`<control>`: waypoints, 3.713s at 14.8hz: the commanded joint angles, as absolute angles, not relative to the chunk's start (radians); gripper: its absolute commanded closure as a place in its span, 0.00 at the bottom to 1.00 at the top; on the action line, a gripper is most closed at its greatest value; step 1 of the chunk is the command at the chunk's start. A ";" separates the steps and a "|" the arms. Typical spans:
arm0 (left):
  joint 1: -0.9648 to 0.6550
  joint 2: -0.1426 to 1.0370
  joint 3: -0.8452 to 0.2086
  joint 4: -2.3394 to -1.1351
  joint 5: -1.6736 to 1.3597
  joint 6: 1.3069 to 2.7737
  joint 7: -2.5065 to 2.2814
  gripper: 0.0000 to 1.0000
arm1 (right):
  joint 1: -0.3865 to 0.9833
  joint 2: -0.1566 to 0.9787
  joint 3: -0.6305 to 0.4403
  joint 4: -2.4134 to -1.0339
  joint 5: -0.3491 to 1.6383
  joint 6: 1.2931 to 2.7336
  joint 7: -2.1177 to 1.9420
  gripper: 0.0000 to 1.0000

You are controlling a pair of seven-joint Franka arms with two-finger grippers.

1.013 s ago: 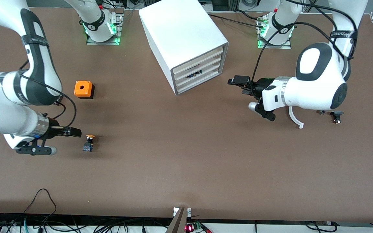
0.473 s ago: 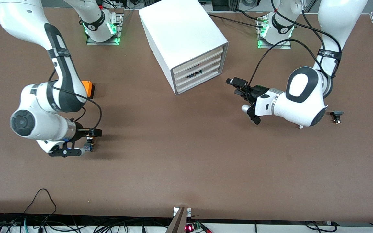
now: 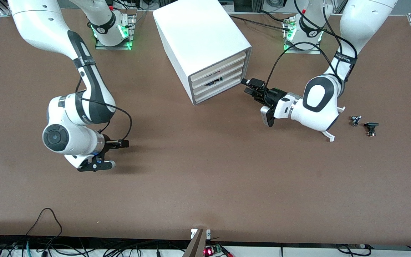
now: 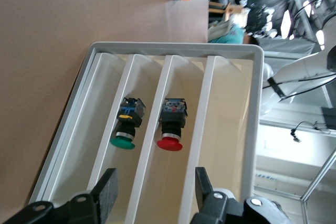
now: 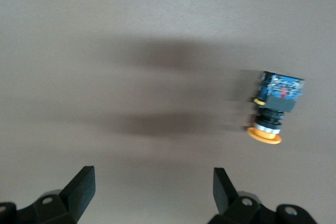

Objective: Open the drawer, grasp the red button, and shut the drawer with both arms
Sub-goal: 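Grasp the cabinet drawer handle with the left gripper, then pull the drawer open with the left gripper while the right gripper approaches, then grasp the red button with the right gripper while the left gripper lets go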

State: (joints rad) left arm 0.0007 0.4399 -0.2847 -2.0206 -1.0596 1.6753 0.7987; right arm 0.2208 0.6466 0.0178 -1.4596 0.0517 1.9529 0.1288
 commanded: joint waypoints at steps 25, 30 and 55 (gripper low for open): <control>-0.012 0.471 -0.367 -2.255 -1.278 1.815 1.035 1.00 | 0.482 0.647 0.012 -1.411 0.054 1.974 0.776 0.01; 0.075 0.488 -0.350 -2.105 -1.071 1.813 0.932 1.00 | 0.509 0.652 0.012 -1.367 0.054 1.965 1.072 0.01; 0.123 0.425 -0.327 -1.606 -0.300 1.545 0.060 0.00 | 0.810 0.742 0.031 -1.163 0.064 2.017 1.828 0.01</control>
State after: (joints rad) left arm 0.1342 0.4491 -0.3196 -1.6472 -0.4009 1.5832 0.1688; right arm 0.7938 0.6835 0.0304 -1.2270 0.0528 2.0019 1.7743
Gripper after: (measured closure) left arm 0.000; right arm 0.004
